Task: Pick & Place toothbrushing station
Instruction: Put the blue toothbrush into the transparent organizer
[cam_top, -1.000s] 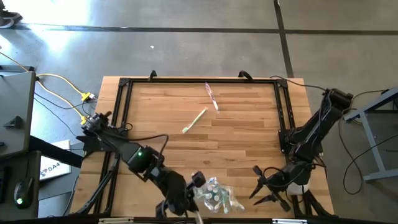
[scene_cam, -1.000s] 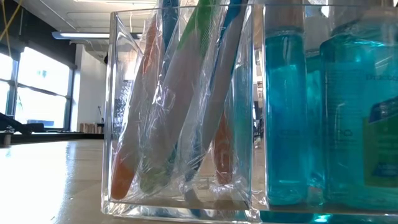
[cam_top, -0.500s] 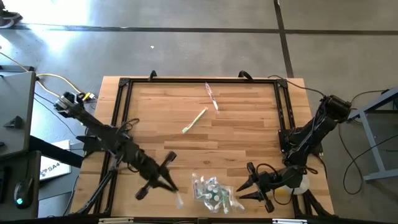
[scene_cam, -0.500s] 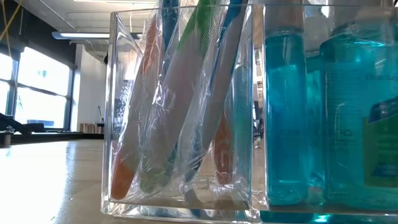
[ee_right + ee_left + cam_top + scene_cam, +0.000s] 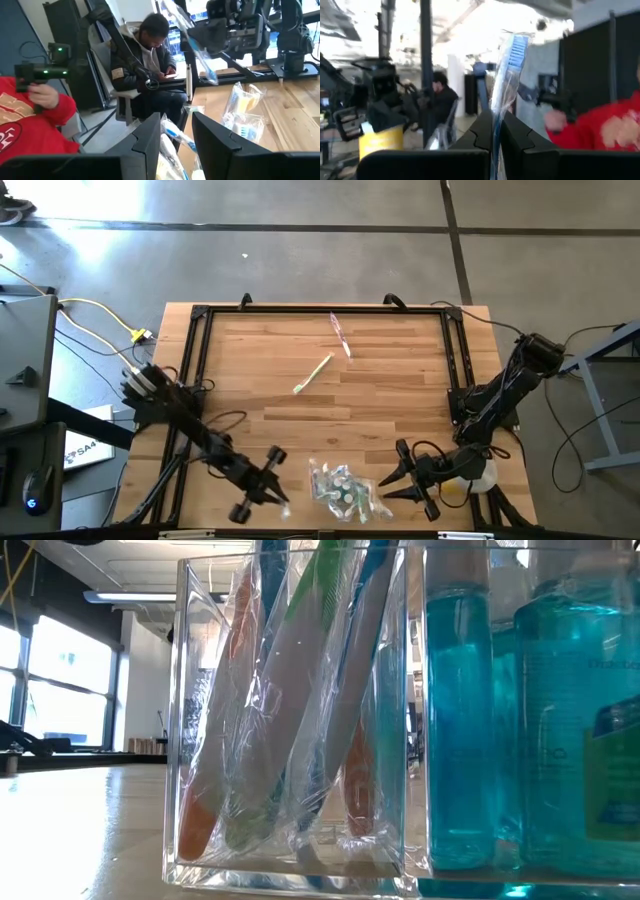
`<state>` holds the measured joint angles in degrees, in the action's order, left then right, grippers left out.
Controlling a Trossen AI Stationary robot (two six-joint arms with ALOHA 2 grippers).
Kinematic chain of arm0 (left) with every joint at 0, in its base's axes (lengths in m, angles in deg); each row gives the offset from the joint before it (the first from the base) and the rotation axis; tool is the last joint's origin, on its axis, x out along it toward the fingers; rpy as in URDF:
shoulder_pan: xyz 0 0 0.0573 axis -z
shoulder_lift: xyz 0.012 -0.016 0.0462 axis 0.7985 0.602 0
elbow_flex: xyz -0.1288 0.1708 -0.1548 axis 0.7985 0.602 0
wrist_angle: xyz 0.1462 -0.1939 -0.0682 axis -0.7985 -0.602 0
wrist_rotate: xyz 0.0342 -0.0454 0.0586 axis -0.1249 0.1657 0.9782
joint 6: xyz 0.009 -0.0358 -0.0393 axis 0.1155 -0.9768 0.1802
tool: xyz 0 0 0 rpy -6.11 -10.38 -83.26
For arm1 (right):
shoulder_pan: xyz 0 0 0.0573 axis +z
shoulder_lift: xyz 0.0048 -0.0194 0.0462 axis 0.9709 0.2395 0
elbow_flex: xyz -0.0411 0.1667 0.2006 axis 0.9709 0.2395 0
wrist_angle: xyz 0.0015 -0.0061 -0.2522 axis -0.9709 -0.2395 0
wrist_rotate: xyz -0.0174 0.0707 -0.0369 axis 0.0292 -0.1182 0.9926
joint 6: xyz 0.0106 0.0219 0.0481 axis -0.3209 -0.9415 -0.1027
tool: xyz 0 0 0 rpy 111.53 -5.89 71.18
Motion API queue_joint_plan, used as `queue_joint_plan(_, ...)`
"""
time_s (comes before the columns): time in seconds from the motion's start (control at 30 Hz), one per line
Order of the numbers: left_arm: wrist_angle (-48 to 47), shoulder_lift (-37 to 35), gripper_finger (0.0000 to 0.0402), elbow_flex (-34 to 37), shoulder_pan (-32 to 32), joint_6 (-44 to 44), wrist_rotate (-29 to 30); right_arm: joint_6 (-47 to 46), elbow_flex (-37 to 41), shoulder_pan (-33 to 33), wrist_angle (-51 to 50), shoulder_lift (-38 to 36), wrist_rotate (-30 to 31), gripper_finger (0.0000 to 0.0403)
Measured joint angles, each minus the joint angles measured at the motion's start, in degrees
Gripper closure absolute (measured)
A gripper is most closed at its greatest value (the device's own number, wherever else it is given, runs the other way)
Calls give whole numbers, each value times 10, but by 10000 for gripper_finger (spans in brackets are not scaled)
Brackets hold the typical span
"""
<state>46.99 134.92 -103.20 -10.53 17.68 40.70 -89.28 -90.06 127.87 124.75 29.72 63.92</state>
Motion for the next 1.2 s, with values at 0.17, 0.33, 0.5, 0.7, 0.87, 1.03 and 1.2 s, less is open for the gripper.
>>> queue_joint_plan(0.17, 2, 55, 394, -81, -1, 9, -17, 6, 0, 0, -3, 0, -5, 298)
queue_joint_plan(0.33, -10, 67, 393, -105, 0, 13, -8, 8, 0, 1, -4, 0, -32, 298)
queue_joint_plan(0.5, 11, 115, 393, -127, -1, 26, 10, 8, 0, 2, -4, 0, -66, 298)
queue_joint_plan(0.7, 13, 167, 393, -161, -33, 24, 30, 8, 0, 6, -5, 0, -89, 298)
queue_joint_plan(0.87, 13, 204, 393, -207, -58, 5, 0, 7, 0, 14, -8, 0, -111, 298)
queue_joint_plan(1.03, 14, 238, 393, -246, -62, 4, -10, 9, 0, 21, -8, 0, -126, 298)
queue_joint_plan(1.2, 13, 263, 393, -244, -60, -9, 55, 10, 0, 31, -9, 0, -153, 298)
